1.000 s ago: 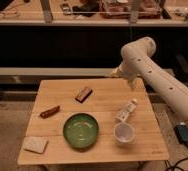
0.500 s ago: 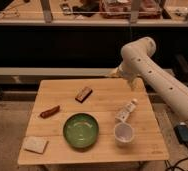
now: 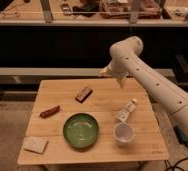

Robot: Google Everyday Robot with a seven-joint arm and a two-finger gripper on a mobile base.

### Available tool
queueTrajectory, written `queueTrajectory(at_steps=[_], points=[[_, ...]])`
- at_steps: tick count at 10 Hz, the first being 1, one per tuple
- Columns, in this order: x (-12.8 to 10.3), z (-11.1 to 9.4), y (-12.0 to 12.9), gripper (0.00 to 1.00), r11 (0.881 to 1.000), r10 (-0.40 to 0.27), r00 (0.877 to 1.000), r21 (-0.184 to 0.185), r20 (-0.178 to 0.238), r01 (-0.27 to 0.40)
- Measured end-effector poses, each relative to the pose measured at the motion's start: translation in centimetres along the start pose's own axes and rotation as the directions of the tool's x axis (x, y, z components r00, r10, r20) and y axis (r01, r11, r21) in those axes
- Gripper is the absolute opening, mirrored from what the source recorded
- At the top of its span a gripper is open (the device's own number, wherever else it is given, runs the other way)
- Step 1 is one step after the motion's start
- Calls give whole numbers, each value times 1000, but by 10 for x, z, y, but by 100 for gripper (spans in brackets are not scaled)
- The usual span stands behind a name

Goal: Place the eraser in the ceramic cup

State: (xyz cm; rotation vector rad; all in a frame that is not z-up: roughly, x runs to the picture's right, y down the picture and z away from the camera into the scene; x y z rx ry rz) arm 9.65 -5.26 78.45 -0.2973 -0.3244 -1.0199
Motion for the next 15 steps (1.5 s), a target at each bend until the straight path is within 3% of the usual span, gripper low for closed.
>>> queueTrajectory(at_steps=[3, 5, 8, 9, 11, 13, 15], points=[[-14, 52, -52, 80, 994, -109, 993, 20, 36, 108], [-3, 97, -68, 80, 990, -143, 989, 16, 22, 143], [18, 130, -85, 80, 987, -159, 987, 24, 7, 159], [19, 146, -88, 80, 985, -171, 985, 20, 21, 171], [12, 164, -91, 80, 983, -181, 982, -8, 45, 181], [7, 177, -90, 80, 989, -137, 988, -39, 67, 139], [3, 181, -93, 80, 994, -96, 991, -36, 90, 100]])
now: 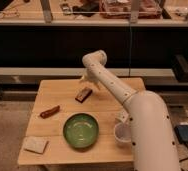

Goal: Place the eraser in the ceramic cup

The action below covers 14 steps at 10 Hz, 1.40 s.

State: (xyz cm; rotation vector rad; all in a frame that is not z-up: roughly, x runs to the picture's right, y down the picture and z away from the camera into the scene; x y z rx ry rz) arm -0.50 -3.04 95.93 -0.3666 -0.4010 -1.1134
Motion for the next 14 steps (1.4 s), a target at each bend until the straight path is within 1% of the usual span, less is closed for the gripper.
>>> queueTrajectory(at_steps=[2, 8, 11, 13, 14], points=[[-1, 0, -2, 80, 1000, 7, 1000, 3, 7, -7], [-2, 1, -3, 80, 1000, 10, 1000, 4, 9, -10], [-11, 10, -6, 80, 997, 72, 997, 8, 6, -72], [-20, 16, -6, 80, 991, 129, 991, 22, 17, -129], [-26, 19, -6, 80, 987, 159, 987, 35, 34, -160]])
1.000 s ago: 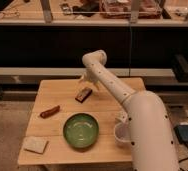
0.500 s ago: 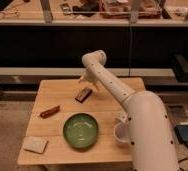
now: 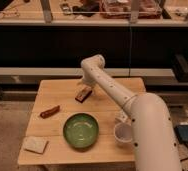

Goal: Place the eraser in the ceramic cup

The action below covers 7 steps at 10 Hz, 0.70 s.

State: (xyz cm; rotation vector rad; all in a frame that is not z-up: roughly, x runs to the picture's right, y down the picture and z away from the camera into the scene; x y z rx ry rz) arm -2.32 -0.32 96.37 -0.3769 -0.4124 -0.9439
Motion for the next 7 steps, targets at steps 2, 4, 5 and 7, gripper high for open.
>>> queueTrajectory(at_steps=[2, 4, 5, 7], points=[[-6, 4, 0, 80, 1000, 6, 1000, 5, 7, -6], [-12, 9, 0, 80, 1000, 2, 1000, 0, 10, -2], [-13, 12, 2, 80, 1000, 3, 1000, -4, 11, -3], [-16, 19, 3, 80, 1000, 7, 1000, -9, 18, -7]])
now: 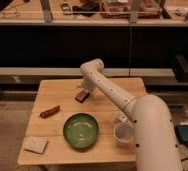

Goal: Place the eraser in the ceramic cup

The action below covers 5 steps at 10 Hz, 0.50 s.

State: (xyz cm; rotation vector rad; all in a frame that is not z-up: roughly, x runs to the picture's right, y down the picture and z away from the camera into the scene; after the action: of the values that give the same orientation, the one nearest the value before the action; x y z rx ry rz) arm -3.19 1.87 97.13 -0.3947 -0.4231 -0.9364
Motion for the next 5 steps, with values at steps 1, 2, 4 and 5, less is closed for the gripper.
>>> queueTrajectory(at_steps=[1, 2, 4, 5], points=[[-2, 3, -3, 80, 1000, -2, 1000, 0, 3, 2], [-3, 4, -4, 80, 1000, -2, 1000, 0, 5, 2], [-2, 7, -2, 80, 1000, 4, 1000, -2, 9, -4], [-2, 9, -3, 80, 1000, 3, 1000, -2, 11, -3]])
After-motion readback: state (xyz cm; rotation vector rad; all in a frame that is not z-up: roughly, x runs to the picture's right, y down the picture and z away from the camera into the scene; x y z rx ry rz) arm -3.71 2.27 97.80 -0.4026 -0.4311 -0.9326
